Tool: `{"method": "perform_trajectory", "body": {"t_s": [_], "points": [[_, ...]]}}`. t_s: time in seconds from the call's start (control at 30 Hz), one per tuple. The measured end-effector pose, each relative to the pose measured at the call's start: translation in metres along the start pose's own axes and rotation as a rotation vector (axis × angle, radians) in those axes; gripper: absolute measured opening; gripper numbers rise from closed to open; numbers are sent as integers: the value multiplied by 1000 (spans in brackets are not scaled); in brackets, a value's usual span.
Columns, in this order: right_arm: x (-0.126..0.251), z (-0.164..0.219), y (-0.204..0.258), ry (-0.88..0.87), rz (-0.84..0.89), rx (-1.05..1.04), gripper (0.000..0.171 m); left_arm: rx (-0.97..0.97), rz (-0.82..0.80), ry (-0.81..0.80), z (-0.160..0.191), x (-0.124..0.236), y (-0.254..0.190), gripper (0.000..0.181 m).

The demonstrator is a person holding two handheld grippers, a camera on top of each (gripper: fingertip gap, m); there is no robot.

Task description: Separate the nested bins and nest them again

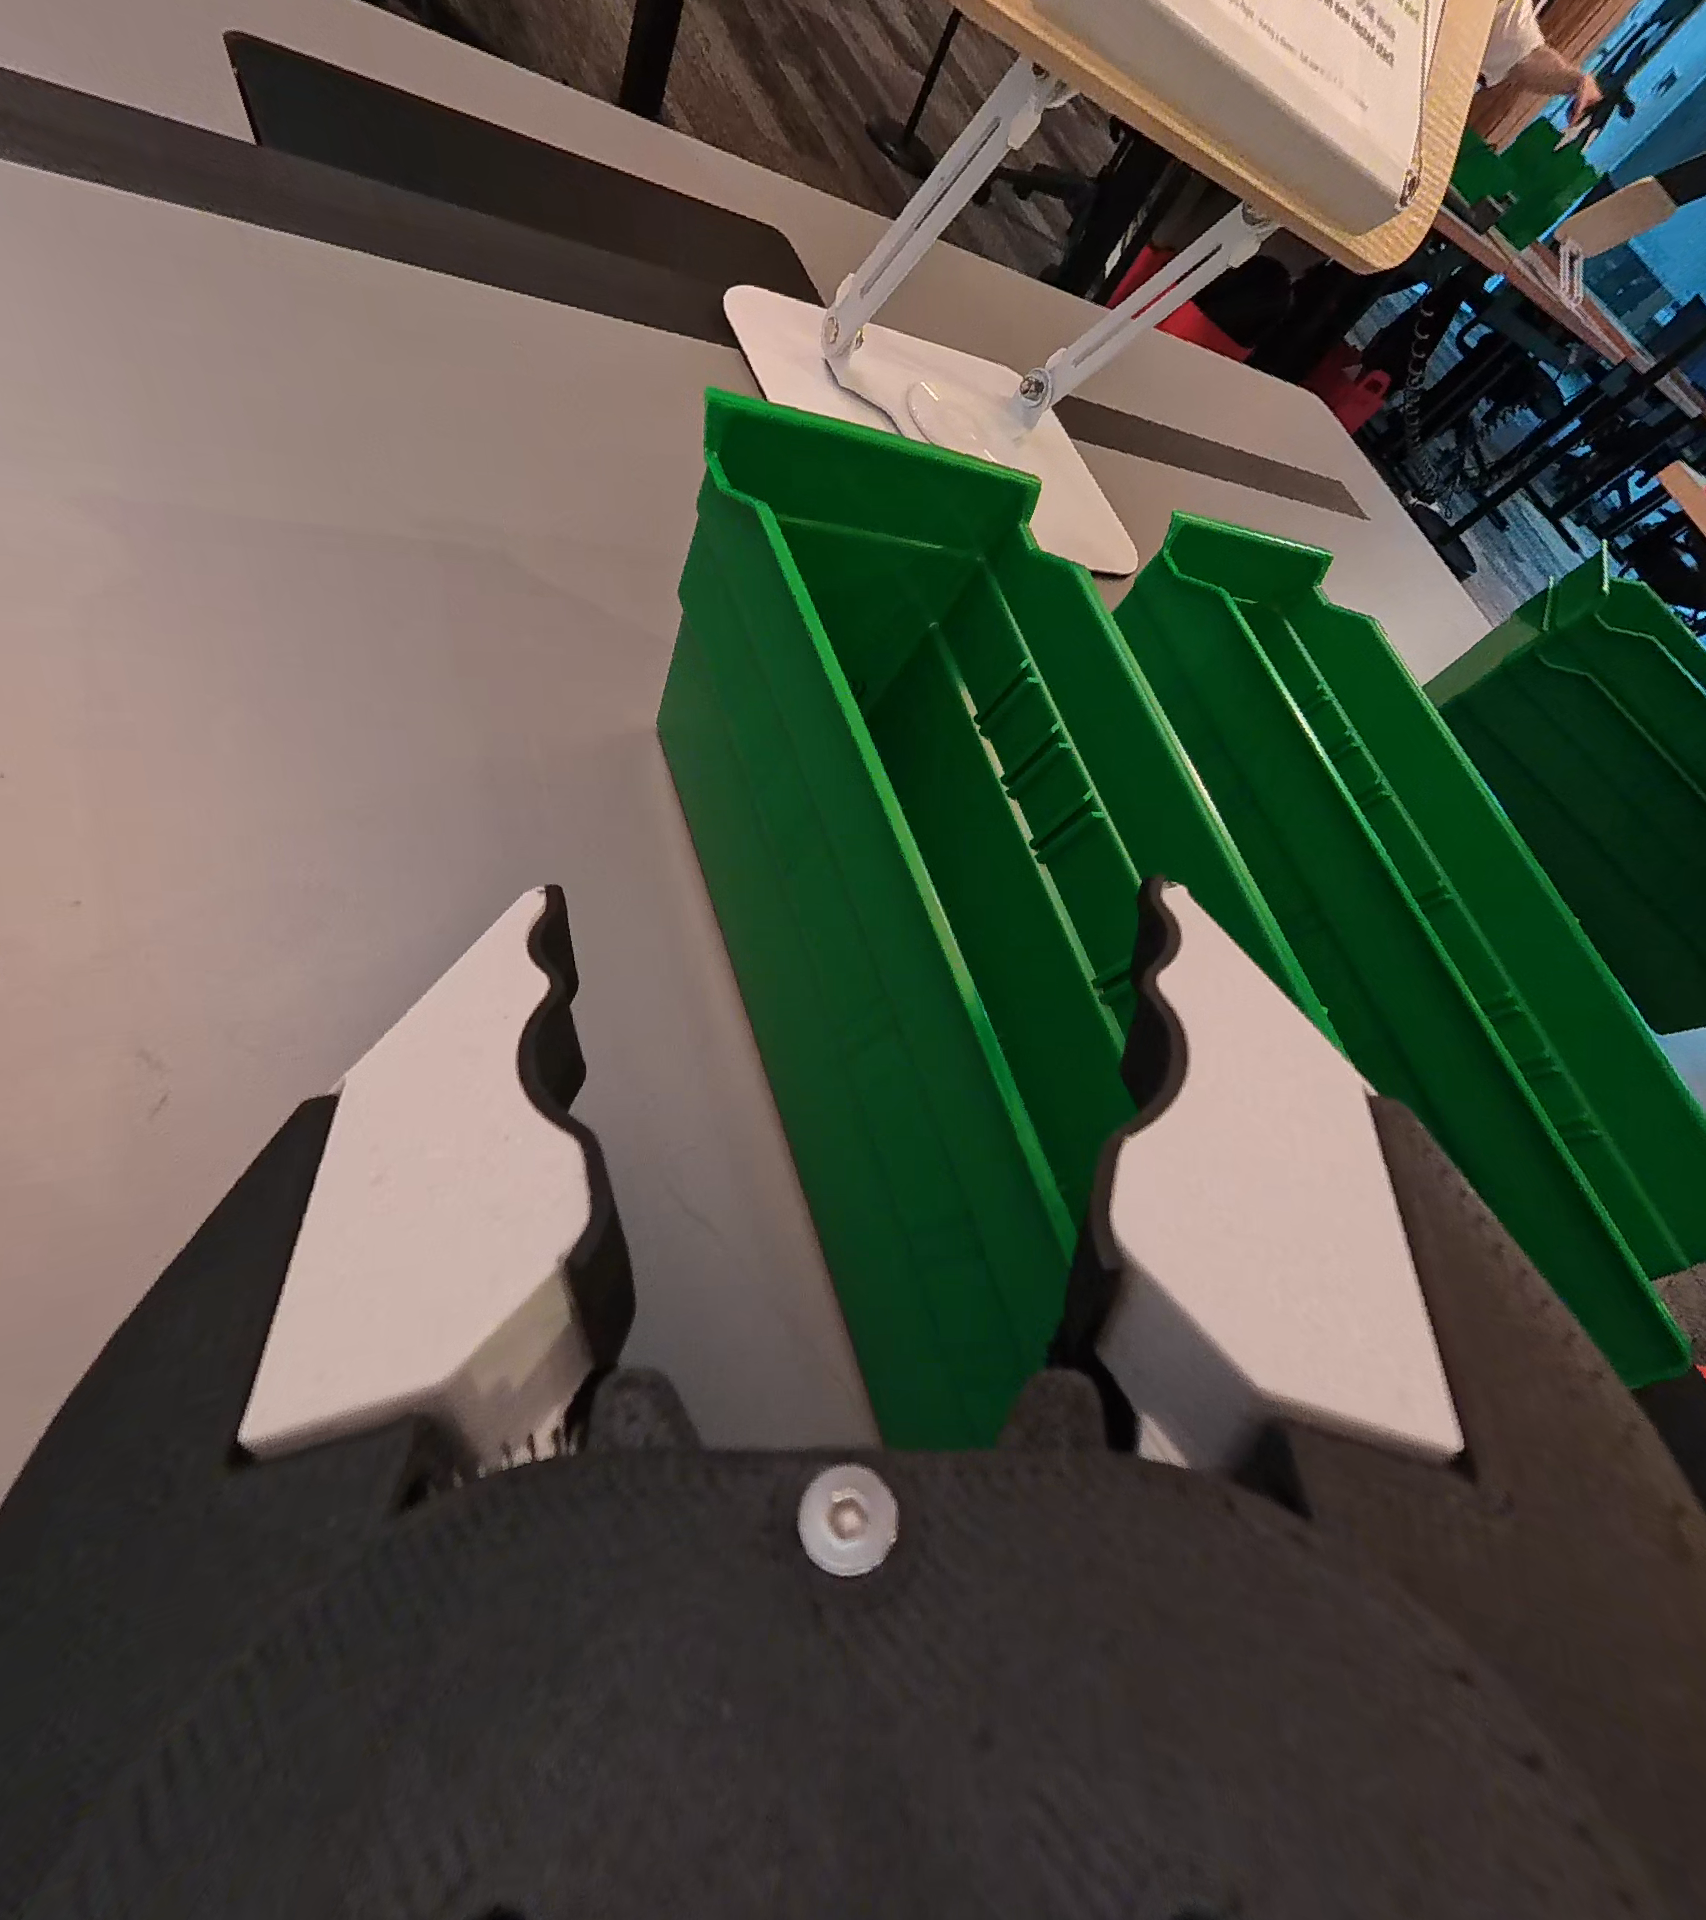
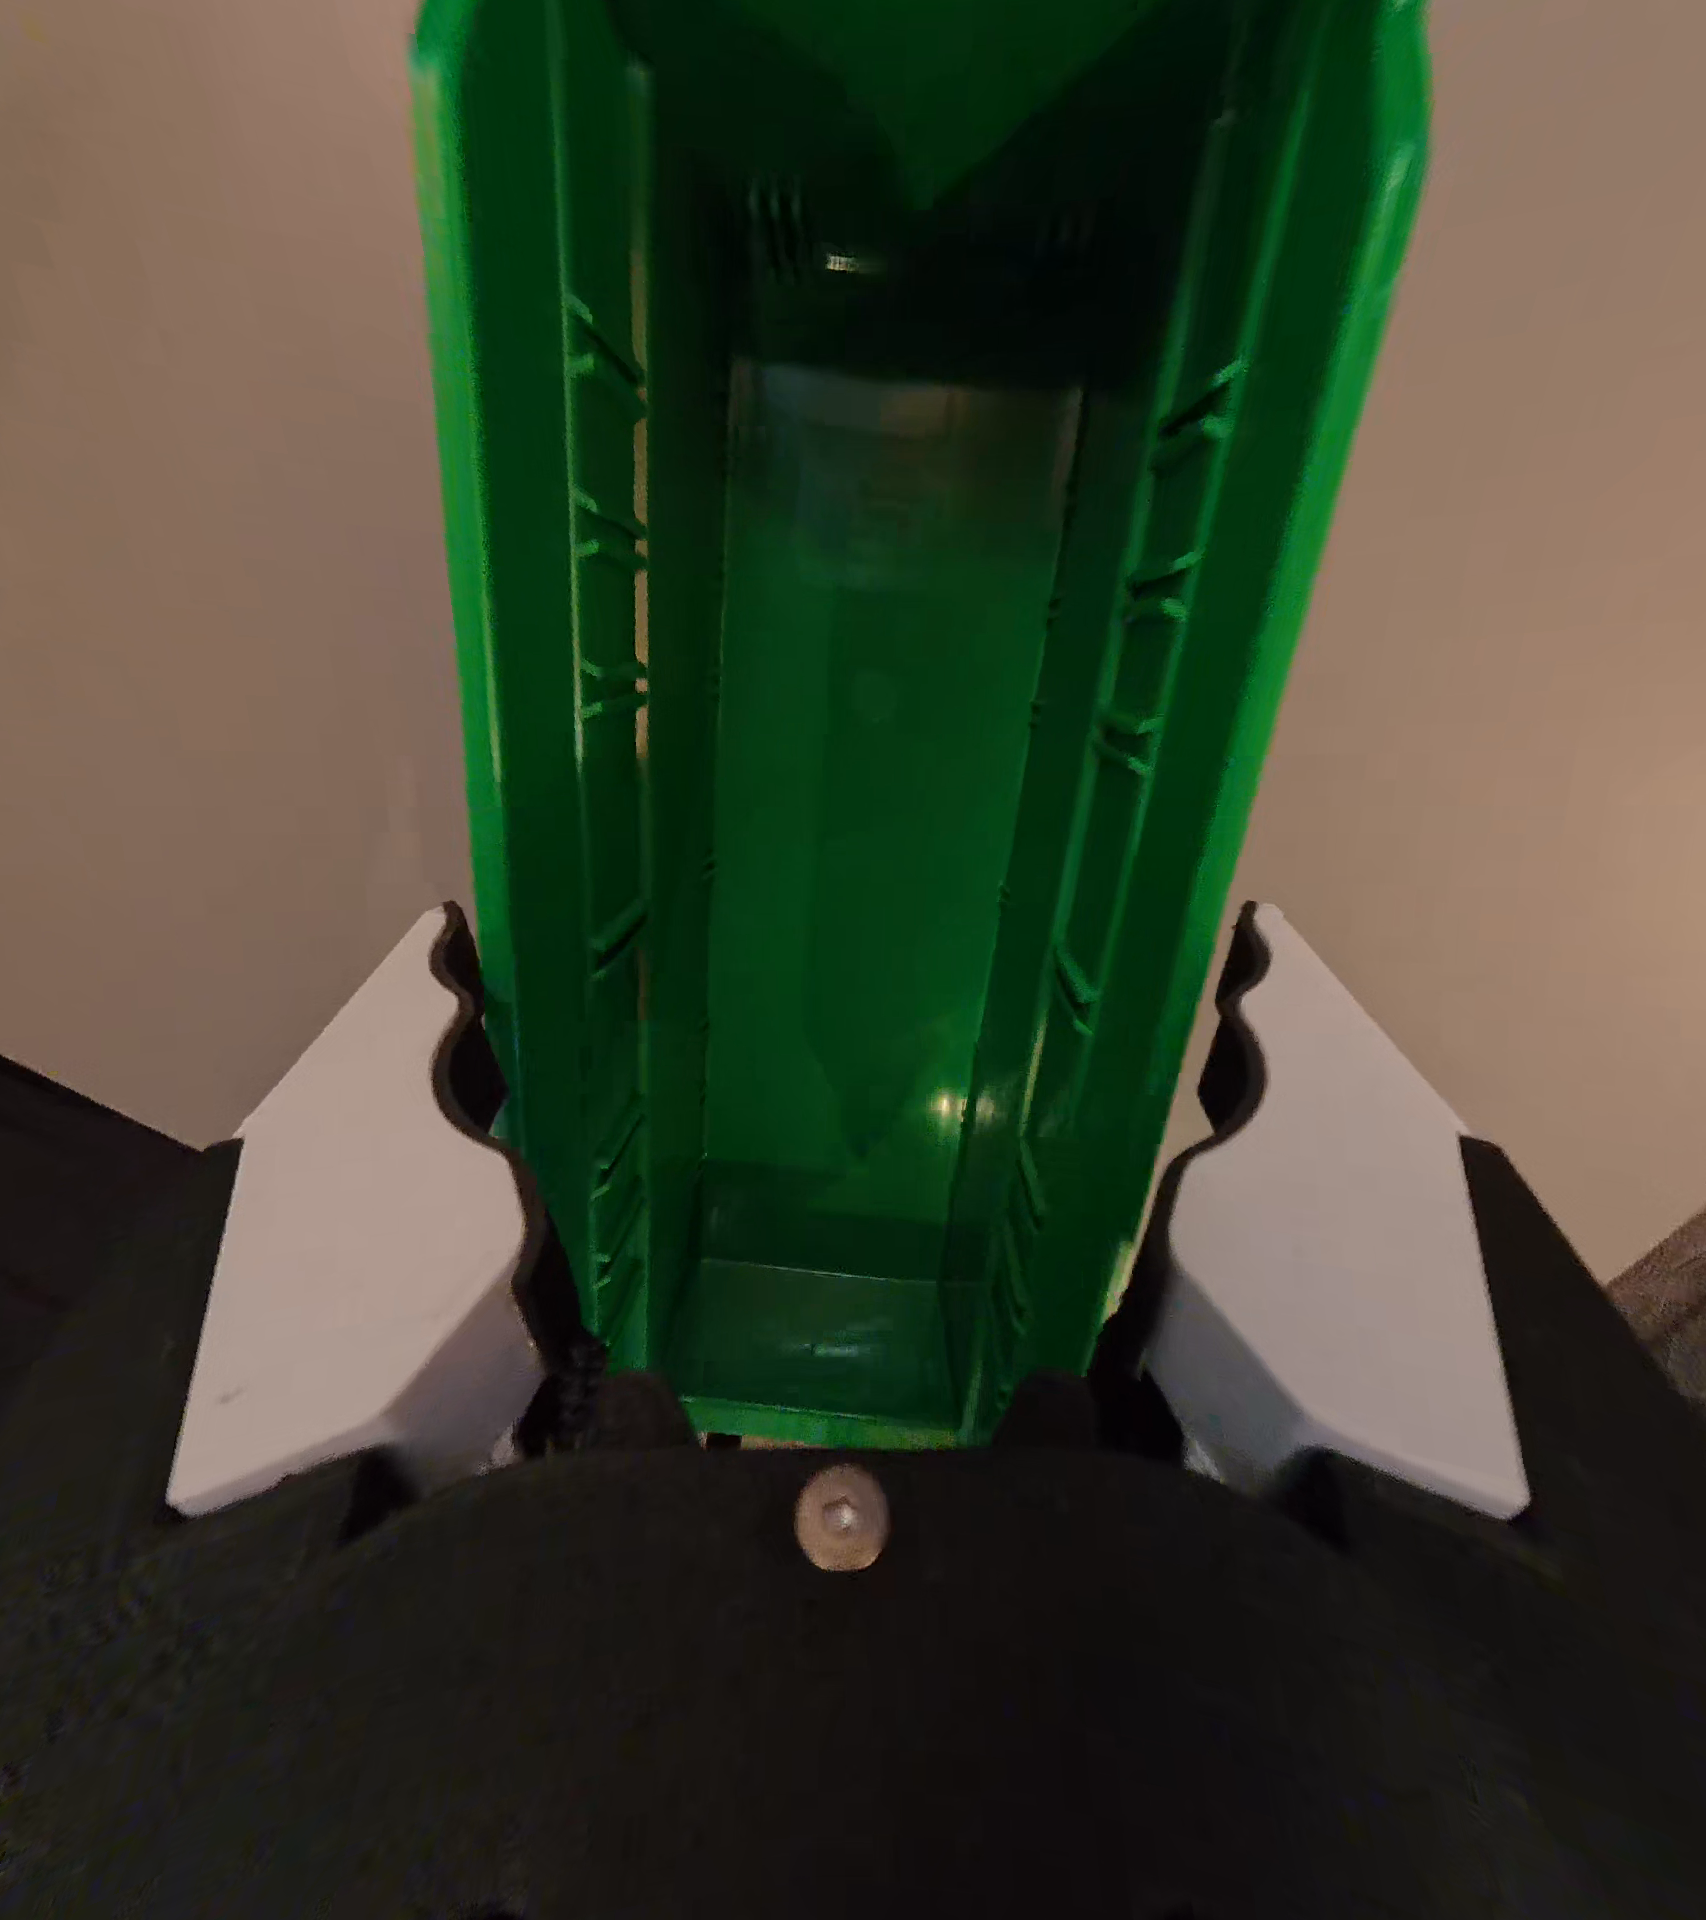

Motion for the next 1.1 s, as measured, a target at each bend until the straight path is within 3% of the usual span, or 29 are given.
{"method": "perform_trajectory", "body": {"t_s": [0.33,0.47,0.6,0.7,0.8,1.0,1.1], "points": [[-9,3,-2,15,17,-3,145,-1,3,-3,-1,0,-2,105],[17,-3,2,-78,146,-34,155,-2,-1,-17,-4,3,-3,105],[68,-21,60,-272,182,19,144,-1,-8,-27,-5,4,-1,105],[79,-31,152,-355,-115,76,119,1,0,-30,-6,2,-3,105],[57,-36,229,-299,-349,83,112,-11,2,-32,-8,2,-5,105],[-36,-41,309,-101,-386,100,107,-22,-1,-46,-12,6,-5,105],[-62,-44,315,-73,-320,108,82,-12,1,-57,-12,8,-2,105]]}}
Point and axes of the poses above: each gripper's, where its closed fingertips meet, x back along the fingers, z out of its underside, y = z × x across the jaws, the point moved 6 cm from there along x, back along the fingers, and after that the axes turned 15 degrees about -x, right-handed, at the moved point
